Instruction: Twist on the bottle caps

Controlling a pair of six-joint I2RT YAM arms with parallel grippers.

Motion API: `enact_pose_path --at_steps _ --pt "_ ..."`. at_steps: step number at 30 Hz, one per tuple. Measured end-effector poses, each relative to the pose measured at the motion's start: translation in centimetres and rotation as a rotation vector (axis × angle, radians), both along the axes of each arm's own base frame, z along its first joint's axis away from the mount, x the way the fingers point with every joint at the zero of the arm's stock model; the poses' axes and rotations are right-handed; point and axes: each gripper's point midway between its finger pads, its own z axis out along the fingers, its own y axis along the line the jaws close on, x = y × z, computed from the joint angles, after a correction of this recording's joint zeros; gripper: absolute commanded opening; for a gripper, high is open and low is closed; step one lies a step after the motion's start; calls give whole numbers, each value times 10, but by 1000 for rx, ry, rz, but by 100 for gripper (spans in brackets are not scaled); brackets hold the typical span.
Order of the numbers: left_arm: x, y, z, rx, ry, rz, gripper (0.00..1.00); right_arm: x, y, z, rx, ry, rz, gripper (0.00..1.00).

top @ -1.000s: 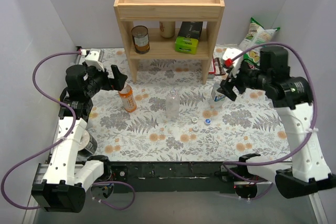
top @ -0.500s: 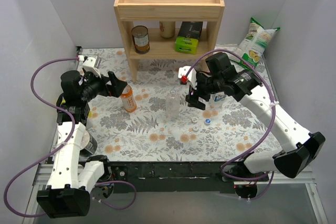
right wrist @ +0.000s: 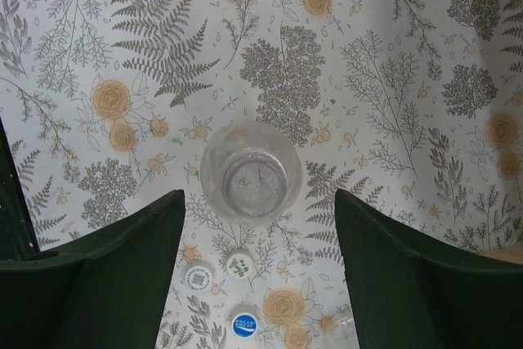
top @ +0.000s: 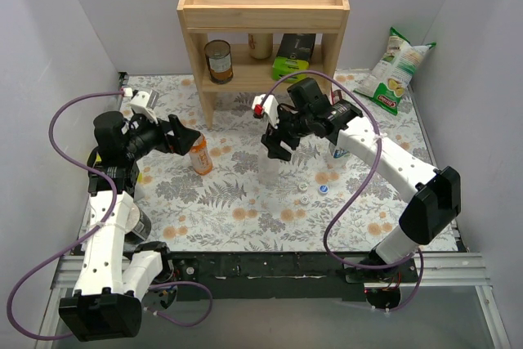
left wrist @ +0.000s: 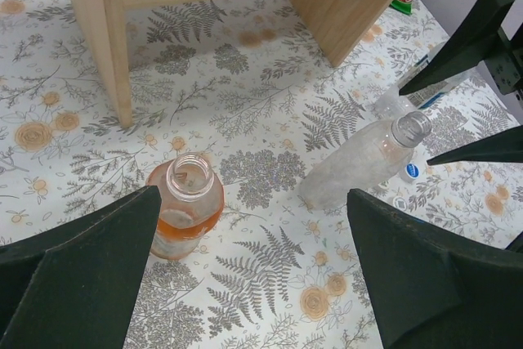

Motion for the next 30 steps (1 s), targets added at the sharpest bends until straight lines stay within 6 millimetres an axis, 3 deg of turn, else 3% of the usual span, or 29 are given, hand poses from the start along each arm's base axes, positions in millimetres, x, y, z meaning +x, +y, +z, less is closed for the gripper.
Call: enact_pose_path --at_steps 7,10,13,14,18,21,24,26,30 --pt "-1 -3 -1 -1 4 -11 98 9 11 5 35 0 -16 69" --pt "-1 -3 -1 -1 4 -12 98 11 13 0 33 12 -22 60" --pt "-1 -4 -1 -2 4 -17 98 11 14 -1 32 14 -20 42" --pt "-2 -4 -1 -2 5 -21 98 11 14 -1 34 15 -18 31" --pt "-4 -12 -3 -2 8 -65 98 8 17 1 52 26 -3 19" --pt "-8 -29 -4 -8 27 -151 98 4 18 1 58 43 6 13" --pt "-14 -63 -2 14 17 -302 98 -4 19 10 73 66 32 5" --pt "-23 -87 -7 34 14 -410 98 -11 19 27 92 78 54 1" --pt "-46 -125 -21 100 -56 -600 98 -27 22 84 176 59 120 1"
